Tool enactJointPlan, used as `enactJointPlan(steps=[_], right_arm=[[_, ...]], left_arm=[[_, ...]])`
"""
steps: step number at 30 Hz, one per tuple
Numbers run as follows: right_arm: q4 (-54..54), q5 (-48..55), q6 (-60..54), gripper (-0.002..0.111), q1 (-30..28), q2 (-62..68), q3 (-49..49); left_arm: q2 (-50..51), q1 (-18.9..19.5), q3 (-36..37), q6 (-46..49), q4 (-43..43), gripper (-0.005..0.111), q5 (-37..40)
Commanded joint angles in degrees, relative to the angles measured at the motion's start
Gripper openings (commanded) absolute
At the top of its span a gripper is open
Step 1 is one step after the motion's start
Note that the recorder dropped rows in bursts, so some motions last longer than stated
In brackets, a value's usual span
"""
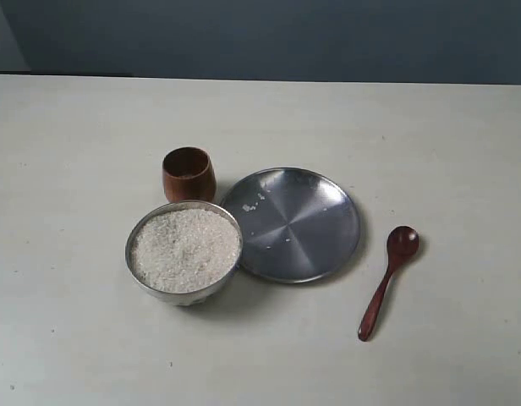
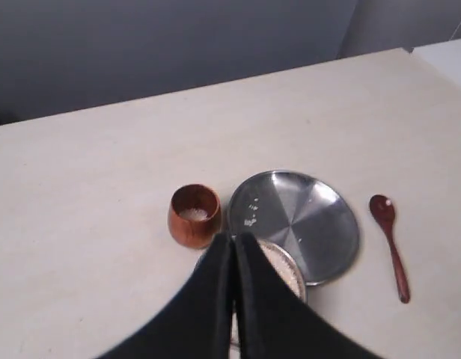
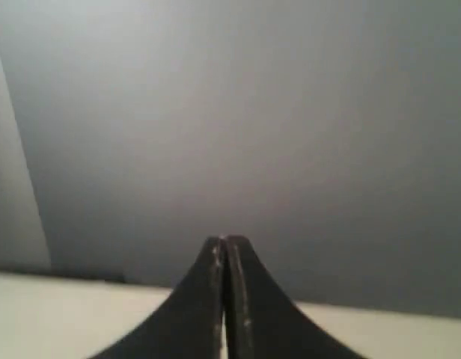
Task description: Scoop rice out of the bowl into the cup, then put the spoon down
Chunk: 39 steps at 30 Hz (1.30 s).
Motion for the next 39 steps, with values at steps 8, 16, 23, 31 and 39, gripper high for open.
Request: enactJointPlan(steps=[8, 16, 23, 31, 39], right_arm=[[23.42, 30.58, -33.43, -0.001, 6.71, 20.66, -7.61], [26.42, 31.38, -33.69, -0.001, 6.71, 32.59, -7.61], [29.31, 31.18, -33.69, -0.001, 6.71, 39.13, -7.61], [31.55, 30.93, -30.93, -0.001, 6.71, 45.89, -7.61], [40.70, 23.22, -30.93, -0.001, 6.71, 49.99, -3.80]], left_arm=[[7.12, 0.17, -0.35, -8.15, 12.60, 0.000, 4.01], [9.42, 0.17, 2.82, -8.15, 10.06, 0.000, 4.95], [9.89, 0.17, 9.50, -8.15, 6.42, 0.000, -0.01], [9.89, 0.17, 14.37, -7.92, 6.29, 0.000, -0.95], [9.89, 0.17, 14.37, -7.92, 6.40, 0.000, -0.92]])
